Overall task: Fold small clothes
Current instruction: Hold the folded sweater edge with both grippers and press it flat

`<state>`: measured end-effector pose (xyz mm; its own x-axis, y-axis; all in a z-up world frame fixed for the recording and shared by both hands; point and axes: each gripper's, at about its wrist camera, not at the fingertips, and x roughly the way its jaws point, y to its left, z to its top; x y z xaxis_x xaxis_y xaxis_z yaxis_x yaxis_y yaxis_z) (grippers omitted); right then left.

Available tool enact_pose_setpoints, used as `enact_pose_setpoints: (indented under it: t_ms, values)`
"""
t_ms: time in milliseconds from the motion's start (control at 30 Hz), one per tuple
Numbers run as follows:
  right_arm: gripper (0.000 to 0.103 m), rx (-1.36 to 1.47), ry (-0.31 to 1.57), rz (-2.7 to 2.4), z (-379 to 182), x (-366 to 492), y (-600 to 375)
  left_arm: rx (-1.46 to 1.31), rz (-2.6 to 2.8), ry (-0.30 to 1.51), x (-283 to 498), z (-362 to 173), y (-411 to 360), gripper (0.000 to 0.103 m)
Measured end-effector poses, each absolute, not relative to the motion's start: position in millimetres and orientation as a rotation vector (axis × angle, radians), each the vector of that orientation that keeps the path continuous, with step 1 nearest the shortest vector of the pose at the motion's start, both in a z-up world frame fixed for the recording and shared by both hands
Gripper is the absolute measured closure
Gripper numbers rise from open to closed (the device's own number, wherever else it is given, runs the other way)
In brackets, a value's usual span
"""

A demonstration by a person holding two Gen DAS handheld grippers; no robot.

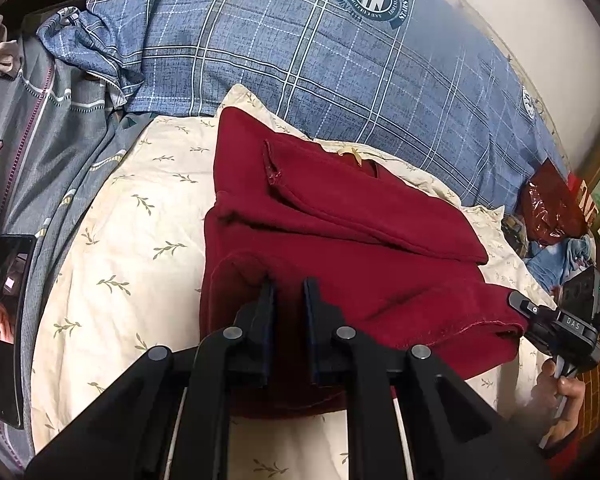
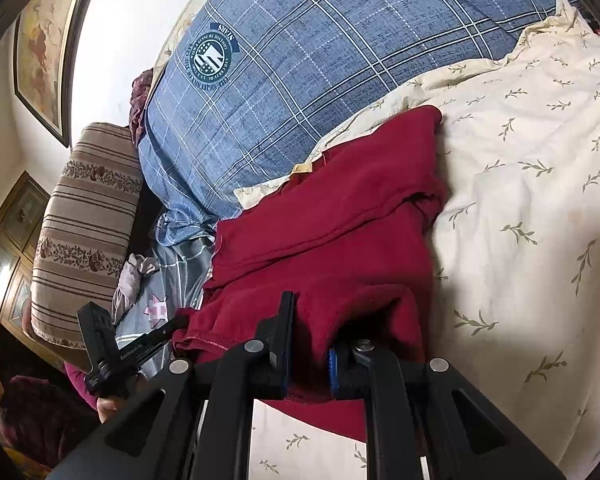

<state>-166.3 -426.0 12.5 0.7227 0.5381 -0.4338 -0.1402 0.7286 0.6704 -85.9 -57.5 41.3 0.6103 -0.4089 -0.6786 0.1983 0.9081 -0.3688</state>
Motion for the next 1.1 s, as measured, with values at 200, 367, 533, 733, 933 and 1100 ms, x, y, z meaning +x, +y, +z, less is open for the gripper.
enact_pose_setpoints:
  t_ms: [200,367,533,733,933,1100]
  values:
    - [0.090,0.648,0.665,0.401,13,-166,-426,-0.264,-0.354,0.849,-85,41,-57,0.092]
    - [0.089,0.644,0.664,0.397,13,-165,-424,-0.266,-0.356,0.849,-85,41,-57,0.092]
    - [0.089,0.640,0.662,0.400,14,-166,-423,-0.263,-0.355,0.846,-85,42,-56,0.092]
    - [0.089,0.631,0.657,0.414,18,-165,-424,-0.258,-0.351,0.840,-86,43,-57,0.092]
    - [0.089,0.641,0.654,0.416,27,-159,-425,-0.258,-0.353,0.819,-86,55,-57,0.092]
    - [0.089,0.589,0.655,0.405,43,-144,-424,-0.270,-0.363,0.789,-72,79,-59,0.092]
